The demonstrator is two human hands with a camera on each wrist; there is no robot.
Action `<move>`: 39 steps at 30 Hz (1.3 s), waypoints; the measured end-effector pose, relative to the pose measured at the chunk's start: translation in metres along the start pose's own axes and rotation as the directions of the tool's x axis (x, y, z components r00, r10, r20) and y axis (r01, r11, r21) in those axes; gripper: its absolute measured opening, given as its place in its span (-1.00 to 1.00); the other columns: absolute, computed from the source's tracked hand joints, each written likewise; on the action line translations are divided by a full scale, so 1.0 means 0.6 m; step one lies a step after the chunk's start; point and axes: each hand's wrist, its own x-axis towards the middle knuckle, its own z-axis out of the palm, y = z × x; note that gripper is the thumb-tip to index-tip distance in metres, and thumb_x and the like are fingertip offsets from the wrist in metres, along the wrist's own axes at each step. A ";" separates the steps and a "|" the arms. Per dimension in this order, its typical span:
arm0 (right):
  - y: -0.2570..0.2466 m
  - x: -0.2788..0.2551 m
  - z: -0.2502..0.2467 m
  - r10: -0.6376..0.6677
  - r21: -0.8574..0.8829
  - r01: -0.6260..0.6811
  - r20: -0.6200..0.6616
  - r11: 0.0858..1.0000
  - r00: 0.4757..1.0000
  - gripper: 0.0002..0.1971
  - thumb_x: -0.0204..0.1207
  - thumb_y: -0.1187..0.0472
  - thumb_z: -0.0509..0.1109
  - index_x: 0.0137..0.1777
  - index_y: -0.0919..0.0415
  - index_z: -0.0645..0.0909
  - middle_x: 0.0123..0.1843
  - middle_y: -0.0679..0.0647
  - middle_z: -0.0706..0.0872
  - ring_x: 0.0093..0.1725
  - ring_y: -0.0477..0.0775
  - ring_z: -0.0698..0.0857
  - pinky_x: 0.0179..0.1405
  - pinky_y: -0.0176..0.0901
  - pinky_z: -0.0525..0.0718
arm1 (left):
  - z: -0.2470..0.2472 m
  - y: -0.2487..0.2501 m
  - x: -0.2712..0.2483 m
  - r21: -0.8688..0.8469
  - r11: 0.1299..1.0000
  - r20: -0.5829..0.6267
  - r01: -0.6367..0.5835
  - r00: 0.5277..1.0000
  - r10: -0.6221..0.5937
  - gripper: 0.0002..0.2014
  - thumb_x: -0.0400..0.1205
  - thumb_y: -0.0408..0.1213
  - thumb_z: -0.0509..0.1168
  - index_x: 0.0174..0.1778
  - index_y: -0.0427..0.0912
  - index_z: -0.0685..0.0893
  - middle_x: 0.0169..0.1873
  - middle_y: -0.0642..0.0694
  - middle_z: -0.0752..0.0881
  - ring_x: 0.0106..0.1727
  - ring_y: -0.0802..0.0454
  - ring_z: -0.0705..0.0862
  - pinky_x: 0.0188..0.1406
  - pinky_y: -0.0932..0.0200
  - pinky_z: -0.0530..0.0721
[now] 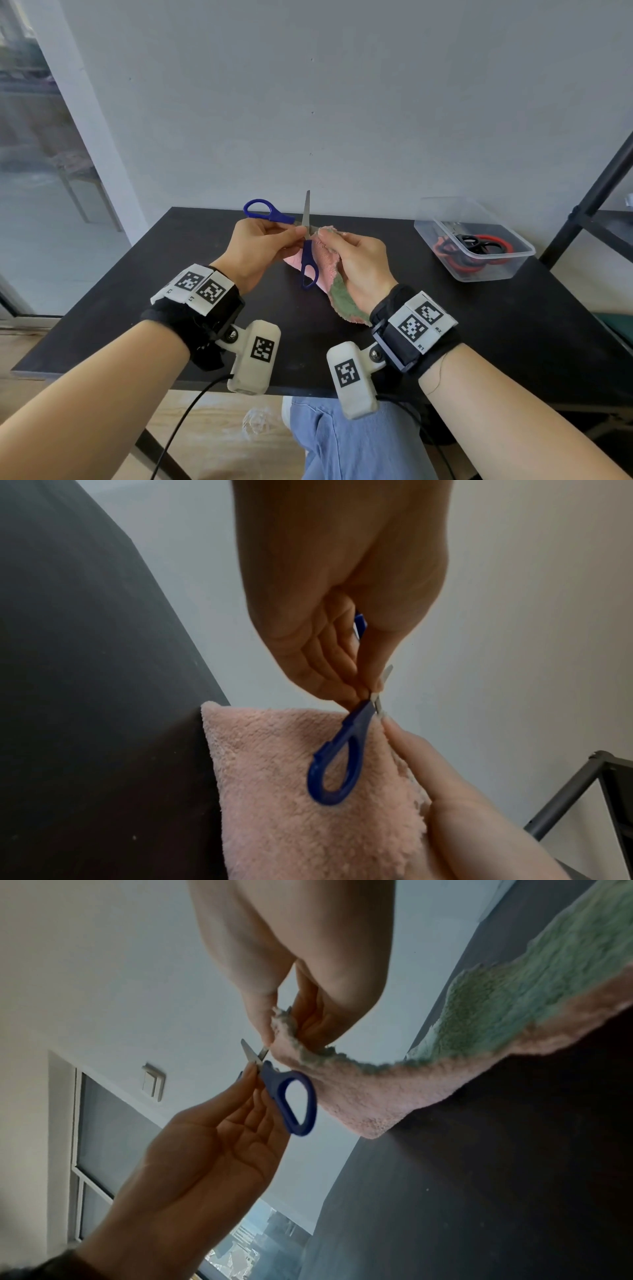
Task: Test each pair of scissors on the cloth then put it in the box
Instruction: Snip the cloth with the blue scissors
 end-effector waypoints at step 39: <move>-0.001 0.028 -0.044 -0.112 -0.374 0.112 0.021 0.921 0.993 -0.94 0.46 0.29 0.49 -0.21 0.19 0.79 -0.13 0.08 0.79 -0.05 0.02 0.71 0.08 -0.07 0.67 | -0.006 0.017 -0.002 0.055 0.997 0.054 0.056 0.997 -0.059 -0.97 0.55 -0.51 0.38 -0.19 -0.37 0.71 -0.25 -0.19 0.78 -0.26 0.06 0.78 -0.15 0.23 0.78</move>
